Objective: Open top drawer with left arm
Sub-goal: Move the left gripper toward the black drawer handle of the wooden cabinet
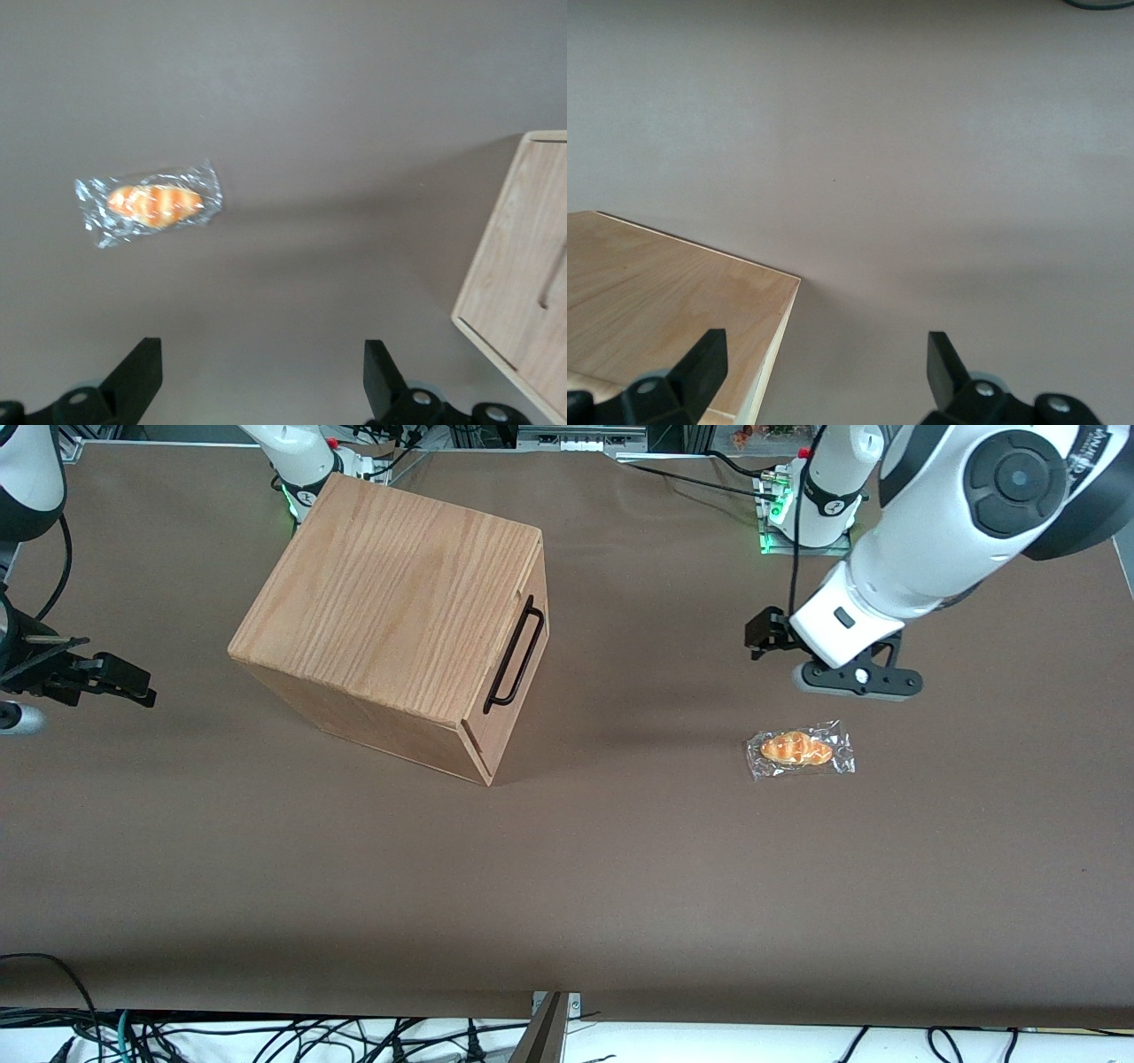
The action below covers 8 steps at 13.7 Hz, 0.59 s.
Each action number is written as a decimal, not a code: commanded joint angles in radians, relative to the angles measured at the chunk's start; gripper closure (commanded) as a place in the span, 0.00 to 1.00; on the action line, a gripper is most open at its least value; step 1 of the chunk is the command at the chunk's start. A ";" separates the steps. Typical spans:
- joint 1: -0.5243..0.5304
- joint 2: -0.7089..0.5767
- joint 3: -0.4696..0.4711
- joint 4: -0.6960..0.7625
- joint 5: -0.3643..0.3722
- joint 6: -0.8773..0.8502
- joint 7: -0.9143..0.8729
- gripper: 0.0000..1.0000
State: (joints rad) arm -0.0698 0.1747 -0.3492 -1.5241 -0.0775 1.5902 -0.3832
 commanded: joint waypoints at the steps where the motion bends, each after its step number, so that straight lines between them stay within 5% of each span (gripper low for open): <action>1: -0.063 0.017 -0.014 0.021 -0.015 -0.018 -0.113 0.00; 8: -0.206 0.089 -0.016 0.062 -0.013 0.043 -0.341 0.00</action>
State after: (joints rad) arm -0.2543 0.2287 -0.3696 -1.5055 -0.0780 1.6169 -0.6722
